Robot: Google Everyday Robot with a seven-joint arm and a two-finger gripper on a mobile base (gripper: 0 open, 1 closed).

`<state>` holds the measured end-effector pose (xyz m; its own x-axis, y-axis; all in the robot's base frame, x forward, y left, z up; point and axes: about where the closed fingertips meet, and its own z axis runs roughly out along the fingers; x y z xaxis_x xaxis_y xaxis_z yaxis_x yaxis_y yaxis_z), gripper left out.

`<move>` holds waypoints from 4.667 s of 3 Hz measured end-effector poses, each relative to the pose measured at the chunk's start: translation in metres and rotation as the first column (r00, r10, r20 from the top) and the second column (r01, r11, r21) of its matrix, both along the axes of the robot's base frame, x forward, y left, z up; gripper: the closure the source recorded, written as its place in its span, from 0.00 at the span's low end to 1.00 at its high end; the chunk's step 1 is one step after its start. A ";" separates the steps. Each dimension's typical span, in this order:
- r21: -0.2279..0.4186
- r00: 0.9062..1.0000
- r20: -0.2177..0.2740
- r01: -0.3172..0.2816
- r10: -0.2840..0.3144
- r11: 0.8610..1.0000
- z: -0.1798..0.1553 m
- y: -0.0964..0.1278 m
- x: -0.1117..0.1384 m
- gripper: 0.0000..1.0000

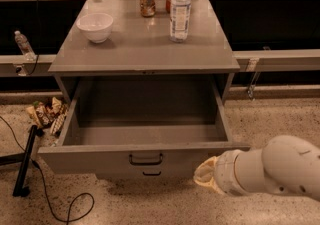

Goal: Close top drawer

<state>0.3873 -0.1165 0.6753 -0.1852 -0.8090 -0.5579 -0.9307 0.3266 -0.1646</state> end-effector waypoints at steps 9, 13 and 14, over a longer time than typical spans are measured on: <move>-0.004 0.924 0.360 -0.139 0.131 0.990 -0.096 0.046 0.226 1.00; -0.036 0.927 0.370 -0.050 0.060 0.998 -0.088 0.027 0.273 1.00; 0.040 0.952 0.305 -0.053 0.039 0.998 -0.069 0.027 0.240 1.00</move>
Offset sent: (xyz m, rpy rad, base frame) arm 0.0585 0.0251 -0.0549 0.0723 -0.2702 0.0425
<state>0.6278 -0.0892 0.6061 0.0359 -0.7843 -0.6193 -0.8531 0.2987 -0.4277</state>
